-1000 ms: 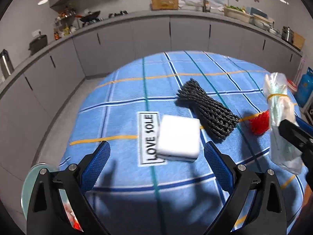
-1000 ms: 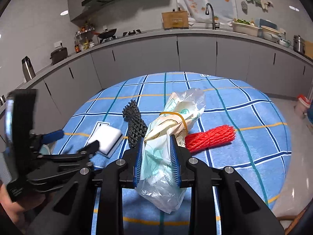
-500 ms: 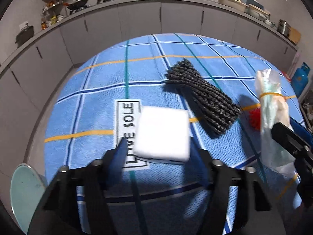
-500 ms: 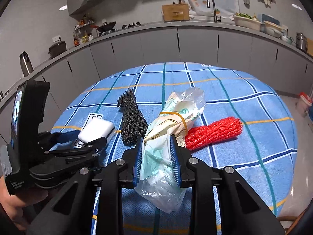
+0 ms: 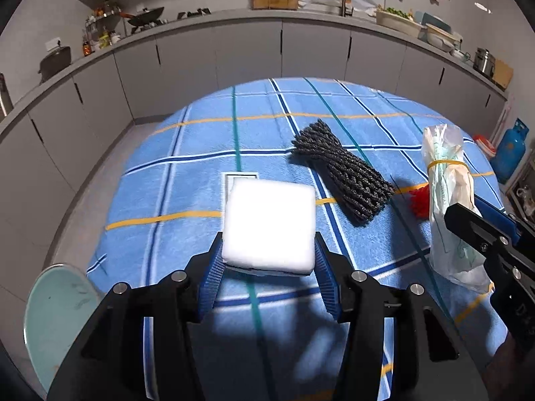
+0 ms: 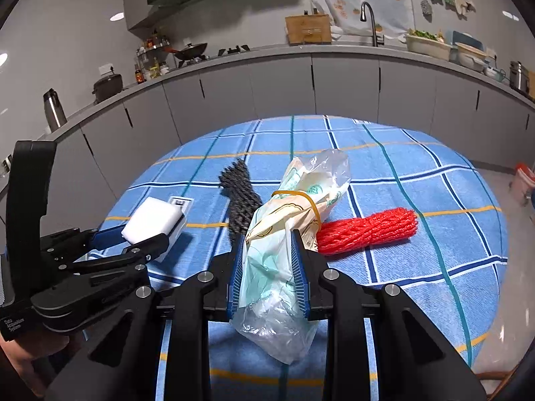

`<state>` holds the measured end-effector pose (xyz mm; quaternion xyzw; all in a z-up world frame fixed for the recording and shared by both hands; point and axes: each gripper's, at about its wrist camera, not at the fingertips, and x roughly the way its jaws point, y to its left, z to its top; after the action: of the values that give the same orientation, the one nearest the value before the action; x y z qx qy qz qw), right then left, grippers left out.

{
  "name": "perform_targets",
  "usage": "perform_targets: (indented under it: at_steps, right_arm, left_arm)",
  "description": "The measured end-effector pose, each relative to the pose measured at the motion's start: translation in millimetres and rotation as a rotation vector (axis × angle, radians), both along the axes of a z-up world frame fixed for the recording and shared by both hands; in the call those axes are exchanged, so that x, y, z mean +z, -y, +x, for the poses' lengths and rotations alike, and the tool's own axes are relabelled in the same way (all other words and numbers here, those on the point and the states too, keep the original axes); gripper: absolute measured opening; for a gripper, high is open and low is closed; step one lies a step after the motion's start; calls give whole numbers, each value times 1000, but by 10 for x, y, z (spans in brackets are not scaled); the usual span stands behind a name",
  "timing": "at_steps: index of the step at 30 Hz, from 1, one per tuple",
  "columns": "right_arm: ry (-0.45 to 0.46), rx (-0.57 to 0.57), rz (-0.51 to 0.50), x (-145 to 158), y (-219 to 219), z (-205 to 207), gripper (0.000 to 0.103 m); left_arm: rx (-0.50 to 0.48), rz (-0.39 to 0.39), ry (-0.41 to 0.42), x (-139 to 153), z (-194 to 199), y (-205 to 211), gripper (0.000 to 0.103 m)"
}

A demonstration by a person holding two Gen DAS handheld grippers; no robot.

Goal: Collect trash
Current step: 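Carry the sponge and plastic bag over the teal bucket with both tools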

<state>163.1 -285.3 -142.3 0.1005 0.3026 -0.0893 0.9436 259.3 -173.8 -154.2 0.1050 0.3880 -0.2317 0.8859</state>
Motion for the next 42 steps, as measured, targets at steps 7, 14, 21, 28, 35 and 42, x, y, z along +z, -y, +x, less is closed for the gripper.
perform_targets:
  at_steps: [7, 14, 21, 28, 35, 42]
  right_arm:
    - [37, 34, -12, 143, -156, -101, 28]
    - [70, 96, -18, 271, -405, -162, 28]
    - [97, 183, -22, 359, -720, -203, 28]
    - [108, 266, -31, 430, -1005, -214, 28]
    - [117, 335, -43, 486, -1259, -198, 28]
    - [122, 369, -49, 507, -1393, -182, 28]
  left_arm:
    - [41, -18, 42, 199, -216, -277, 51]
    - [77, -29, 63, 315, -357, -544, 51]
    - [123, -34, 86, 408, -445, -843, 51]
    - [180, -38, 102, 469, -541, -1170, 51]
    - [234, -33, 115, 497, -583, -1469, 51]
    - [267, -35, 117, 502, -602, -1670, 51]
